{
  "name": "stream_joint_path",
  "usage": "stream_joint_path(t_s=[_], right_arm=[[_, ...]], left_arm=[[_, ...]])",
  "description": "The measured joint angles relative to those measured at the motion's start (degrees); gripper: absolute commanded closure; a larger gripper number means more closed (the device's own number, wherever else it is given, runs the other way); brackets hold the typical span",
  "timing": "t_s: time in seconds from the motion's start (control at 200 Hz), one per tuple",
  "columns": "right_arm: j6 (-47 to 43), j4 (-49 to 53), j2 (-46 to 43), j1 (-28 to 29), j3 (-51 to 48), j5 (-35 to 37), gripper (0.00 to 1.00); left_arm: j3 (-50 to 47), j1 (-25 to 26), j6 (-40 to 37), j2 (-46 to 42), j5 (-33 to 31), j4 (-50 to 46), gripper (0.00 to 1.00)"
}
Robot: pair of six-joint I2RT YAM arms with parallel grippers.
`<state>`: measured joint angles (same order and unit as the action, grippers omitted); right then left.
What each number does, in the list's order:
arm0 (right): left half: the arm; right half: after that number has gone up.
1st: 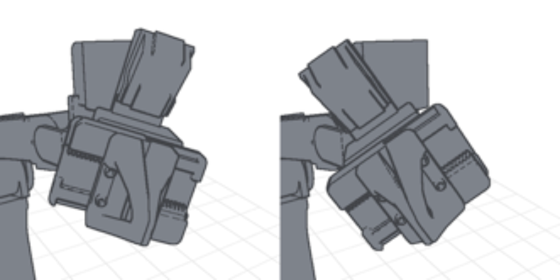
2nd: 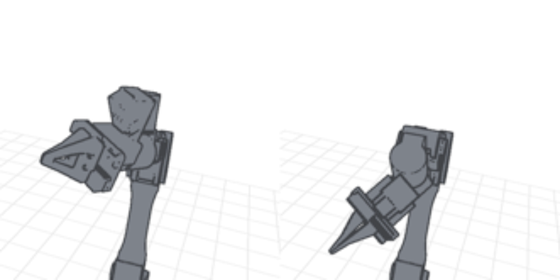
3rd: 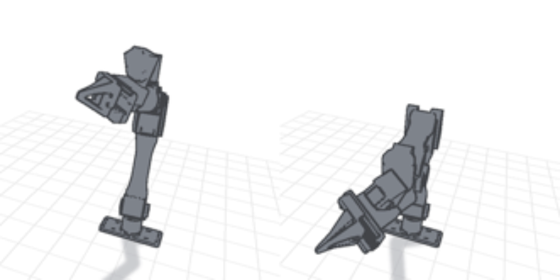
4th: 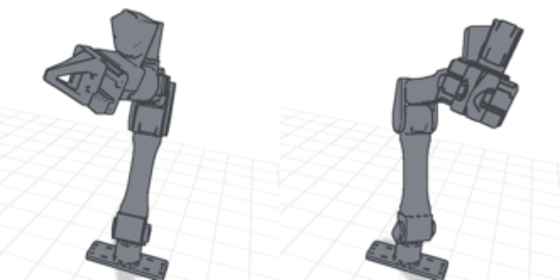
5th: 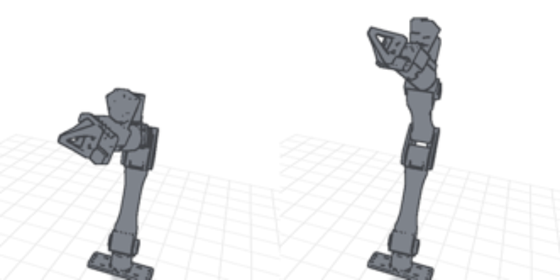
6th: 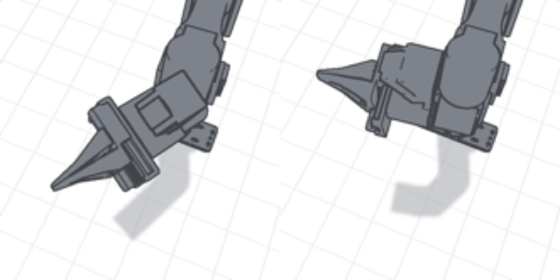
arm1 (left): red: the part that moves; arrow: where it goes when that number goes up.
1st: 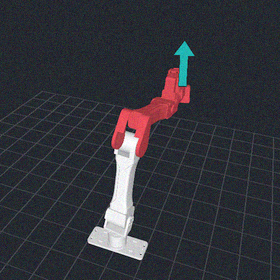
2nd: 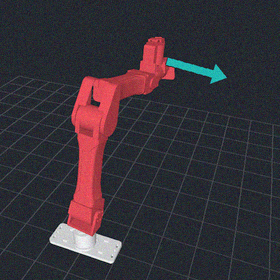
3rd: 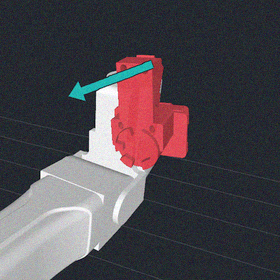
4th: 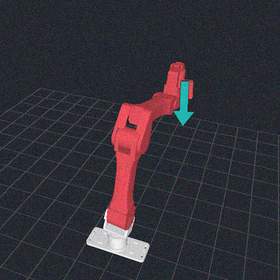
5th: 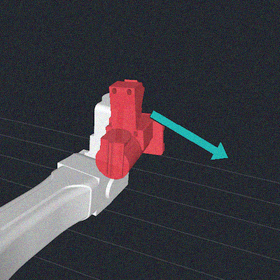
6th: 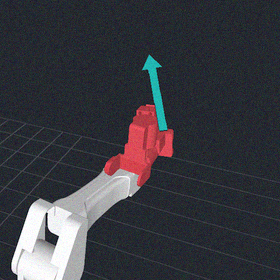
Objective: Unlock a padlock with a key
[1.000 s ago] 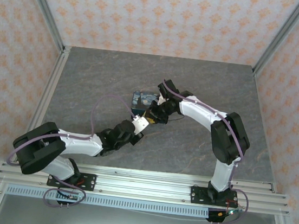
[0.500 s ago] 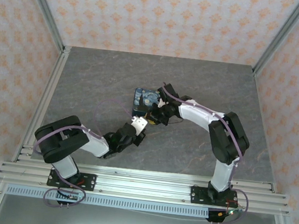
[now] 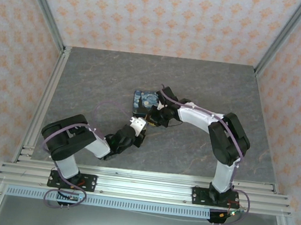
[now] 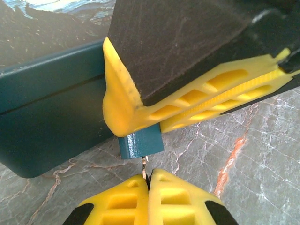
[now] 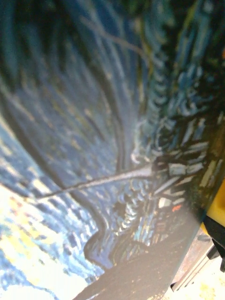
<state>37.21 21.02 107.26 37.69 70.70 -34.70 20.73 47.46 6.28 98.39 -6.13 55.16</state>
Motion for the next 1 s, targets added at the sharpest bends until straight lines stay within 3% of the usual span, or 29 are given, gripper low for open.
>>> stream_joint_path(t_s=[0.435,0.731,1.001], right_arm=[[0.50,1.90,-1.60,0.20,-1.29,2.93,0.71],[2.62,3.50,-3.17,0.02,-2.36,4.13,0.54],[3.32,3.74,-4.74,0.11,-3.23,6.25,0.52]], left_arm=[[-0.07,0.07,1.75,2.29,3.08,4.00,1.00],[-0.70,0.07,2.82,3.56,3.78,4.11,1.00],[-0.70,0.04,2.99,3.67,4.09,4.22,1.00]])
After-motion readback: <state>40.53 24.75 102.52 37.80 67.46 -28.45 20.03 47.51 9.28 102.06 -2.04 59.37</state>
